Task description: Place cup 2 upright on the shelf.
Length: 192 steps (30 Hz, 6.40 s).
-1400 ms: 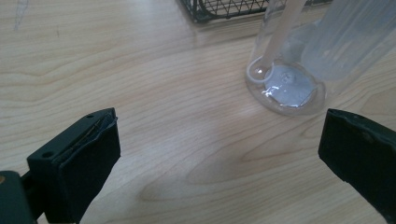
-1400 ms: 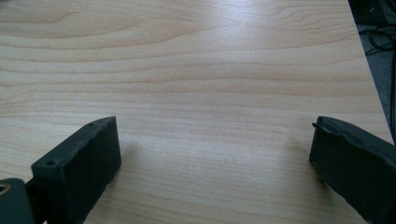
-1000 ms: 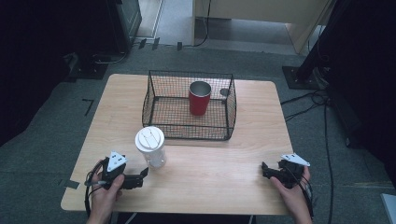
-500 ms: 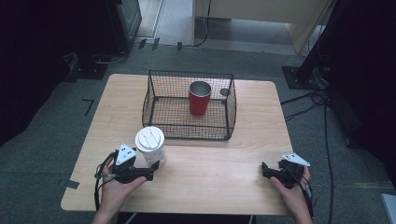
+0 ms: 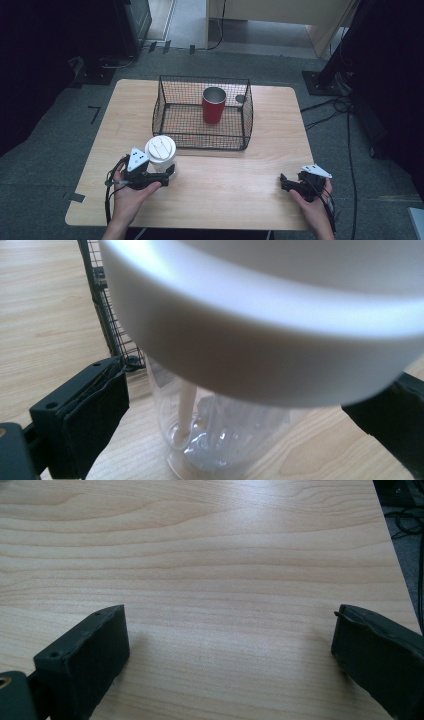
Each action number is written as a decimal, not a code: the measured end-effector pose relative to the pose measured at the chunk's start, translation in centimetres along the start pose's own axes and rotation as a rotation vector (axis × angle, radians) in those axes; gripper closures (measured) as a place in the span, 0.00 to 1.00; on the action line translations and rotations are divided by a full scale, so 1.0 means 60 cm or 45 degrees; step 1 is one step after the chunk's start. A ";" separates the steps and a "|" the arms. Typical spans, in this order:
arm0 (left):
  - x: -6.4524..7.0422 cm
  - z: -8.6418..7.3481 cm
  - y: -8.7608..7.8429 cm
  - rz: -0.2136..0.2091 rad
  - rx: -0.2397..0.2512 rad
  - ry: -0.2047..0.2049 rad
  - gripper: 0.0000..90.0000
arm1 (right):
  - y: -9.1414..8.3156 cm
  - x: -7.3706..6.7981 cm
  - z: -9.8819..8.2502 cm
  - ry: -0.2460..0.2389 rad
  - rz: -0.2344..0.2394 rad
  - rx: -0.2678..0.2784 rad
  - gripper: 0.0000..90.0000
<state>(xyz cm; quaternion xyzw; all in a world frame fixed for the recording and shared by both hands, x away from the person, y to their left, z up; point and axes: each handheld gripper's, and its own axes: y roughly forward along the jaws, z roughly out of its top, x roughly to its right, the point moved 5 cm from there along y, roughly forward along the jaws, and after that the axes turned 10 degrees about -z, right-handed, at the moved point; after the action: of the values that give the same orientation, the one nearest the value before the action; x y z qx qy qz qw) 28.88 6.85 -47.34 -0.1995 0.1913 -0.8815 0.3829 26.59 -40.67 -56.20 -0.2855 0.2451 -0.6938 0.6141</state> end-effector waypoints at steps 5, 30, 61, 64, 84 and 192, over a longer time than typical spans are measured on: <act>0.000 0.005 0.002 0.001 0.021 -0.019 0.00 | 0.000 0.000 0.000 0.001 0.000 0.000 0.02; 0.003 0.024 0.007 0.034 0.132 0.016 0.19 | 0.000 0.000 0.000 0.000 0.001 0.002 0.03; 0.032 0.094 0.012 0.014 0.250 0.076 0.19 | -0.001 0.001 -0.001 -0.014 0.016 0.006 0.03; 0.034 0.103 0.013 0.017 0.273 0.085 0.19 | -0.001 0.002 -0.001 -0.017 0.016 0.007 0.03; 0.046 0.185 0.015 0.065 0.464 0.161 0.19 | -0.001 0.002 -0.001 -0.015 0.016 0.008 0.03; -0.011 0.172 0.164 0.229 0.412 0.093 0.00 | -0.001 0.002 -0.001 -0.015 0.016 0.007 0.03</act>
<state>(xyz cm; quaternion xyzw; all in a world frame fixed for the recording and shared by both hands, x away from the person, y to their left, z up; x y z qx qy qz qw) 40.32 -0.77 -43.55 -0.0852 0.0777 -0.8695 0.4802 26.48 -40.79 -56.19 -0.2864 0.2415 -0.6887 0.6207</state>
